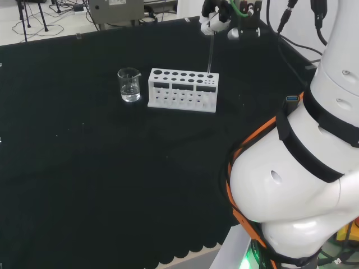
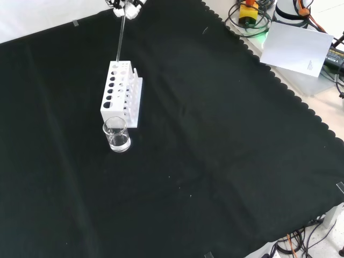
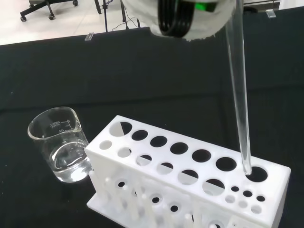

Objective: Put the glass rod back on the white test tube rack.

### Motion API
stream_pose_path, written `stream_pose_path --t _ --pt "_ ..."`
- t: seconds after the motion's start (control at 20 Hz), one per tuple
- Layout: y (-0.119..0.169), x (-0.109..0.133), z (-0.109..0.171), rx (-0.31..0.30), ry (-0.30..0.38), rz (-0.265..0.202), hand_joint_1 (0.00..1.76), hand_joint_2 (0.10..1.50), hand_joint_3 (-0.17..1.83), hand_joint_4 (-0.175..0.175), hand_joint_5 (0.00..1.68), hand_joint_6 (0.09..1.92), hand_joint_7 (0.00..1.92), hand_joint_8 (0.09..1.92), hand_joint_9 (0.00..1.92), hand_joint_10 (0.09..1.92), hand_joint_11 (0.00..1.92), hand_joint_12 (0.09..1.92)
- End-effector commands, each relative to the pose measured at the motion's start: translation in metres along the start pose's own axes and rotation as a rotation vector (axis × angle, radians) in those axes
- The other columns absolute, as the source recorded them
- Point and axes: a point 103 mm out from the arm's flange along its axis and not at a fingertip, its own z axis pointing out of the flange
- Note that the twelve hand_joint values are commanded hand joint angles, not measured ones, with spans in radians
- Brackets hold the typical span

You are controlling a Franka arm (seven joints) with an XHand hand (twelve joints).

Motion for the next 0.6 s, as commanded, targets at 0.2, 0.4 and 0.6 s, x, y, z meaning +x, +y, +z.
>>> stream_pose_path --t 0.2,0.4,0.6 --pt "0.001 -0.005 0.008 0.008 0.000 0.004 1.30 0.90 0.32 -0.175 1.18 0.41 1.13 1.11 1.65 0.75 1.19 0.80" --pt "0.003 -0.007 0.014 0.019 0.006 0.006 1.30 0.90 0.32 -0.175 1.18 0.41 1.13 1.11 1.65 0.75 1.19 0.80" --pt "0.007 -0.009 0.018 0.024 0.012 0.005 1.30 0.90 0.32 -0.175 1.18 0.42 1.13 1.11 1.65 0.75 1.19 0.80"
